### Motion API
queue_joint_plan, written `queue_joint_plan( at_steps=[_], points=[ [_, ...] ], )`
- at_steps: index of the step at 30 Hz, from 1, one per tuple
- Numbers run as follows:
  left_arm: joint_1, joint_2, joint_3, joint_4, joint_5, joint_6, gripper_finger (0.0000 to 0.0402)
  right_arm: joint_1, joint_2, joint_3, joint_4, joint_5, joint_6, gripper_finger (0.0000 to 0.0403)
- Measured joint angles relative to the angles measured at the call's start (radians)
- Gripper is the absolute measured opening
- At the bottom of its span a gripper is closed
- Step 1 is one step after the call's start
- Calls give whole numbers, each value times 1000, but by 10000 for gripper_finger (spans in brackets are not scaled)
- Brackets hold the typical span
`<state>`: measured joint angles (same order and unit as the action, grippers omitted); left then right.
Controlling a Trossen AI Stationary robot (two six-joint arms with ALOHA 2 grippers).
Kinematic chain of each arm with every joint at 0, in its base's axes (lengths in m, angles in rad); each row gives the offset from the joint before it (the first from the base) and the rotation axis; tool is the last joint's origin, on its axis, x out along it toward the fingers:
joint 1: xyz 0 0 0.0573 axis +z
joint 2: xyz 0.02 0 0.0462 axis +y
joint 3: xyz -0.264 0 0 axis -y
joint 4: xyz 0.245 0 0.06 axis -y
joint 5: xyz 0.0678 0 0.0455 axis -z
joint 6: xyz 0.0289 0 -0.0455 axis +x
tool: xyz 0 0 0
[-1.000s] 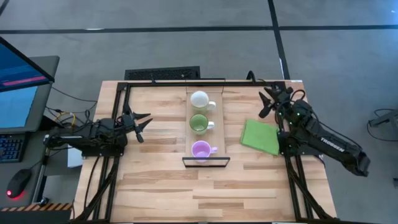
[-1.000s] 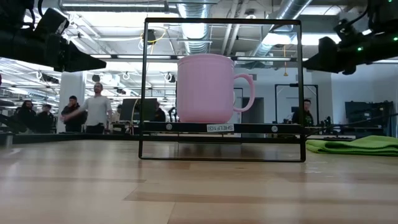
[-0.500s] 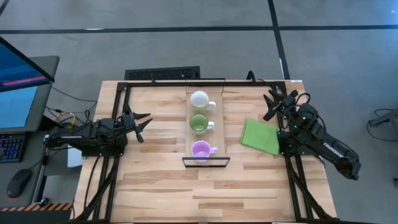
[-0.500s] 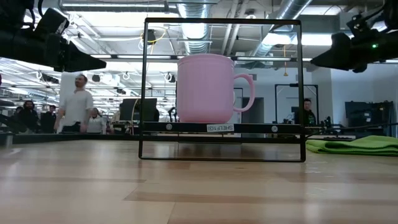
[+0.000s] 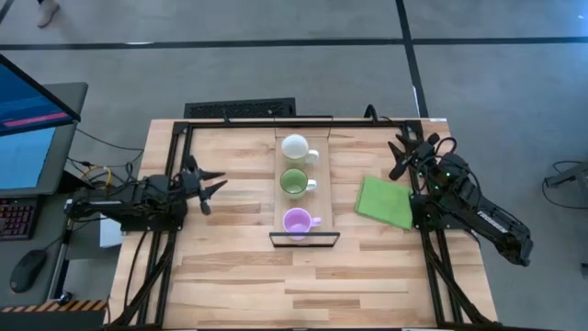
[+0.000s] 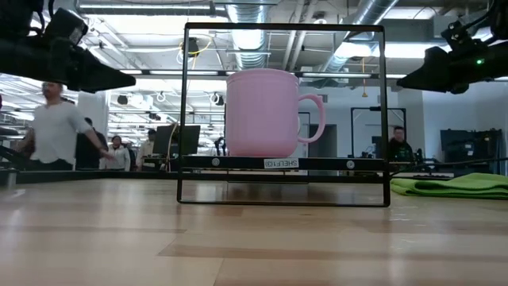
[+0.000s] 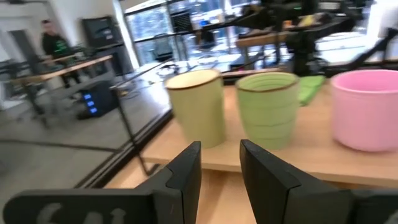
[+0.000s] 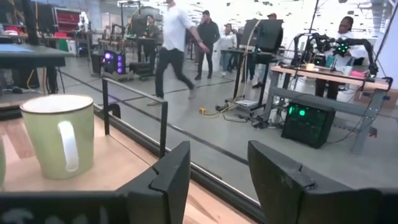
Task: Stack small to large cups/mugs on shelf
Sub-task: Return to Home Position
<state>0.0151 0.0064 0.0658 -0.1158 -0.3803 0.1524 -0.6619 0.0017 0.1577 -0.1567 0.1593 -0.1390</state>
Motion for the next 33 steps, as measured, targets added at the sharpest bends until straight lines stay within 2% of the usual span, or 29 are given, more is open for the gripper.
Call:
queue_joint_plan(
  at_steps=[6,12,14,18,23,26,33],
  points=[
    [0,0,-2,9,122,22,103,0,0,0,0,-1,6,184],
    [0,0,-7,56,335,13,103,0,0,0,0,-2,25,184],
    [0,0,-6,82,370,24,103,0,0,0,-1,-2,34,184],
    [6,1,-6,118,295,18,103,0,0,0,-9,-2,44,184],
    [67,54,-3,183,27,-22,103,0,0,0,-18,-2,61,184],
    [123,99,-2,195,20,-16,103,0,0,0,-18,-2,61,184],
    [289,235,-2,352,24,-11,103,0,0,0,-21,-2,61,184]
  ],
)
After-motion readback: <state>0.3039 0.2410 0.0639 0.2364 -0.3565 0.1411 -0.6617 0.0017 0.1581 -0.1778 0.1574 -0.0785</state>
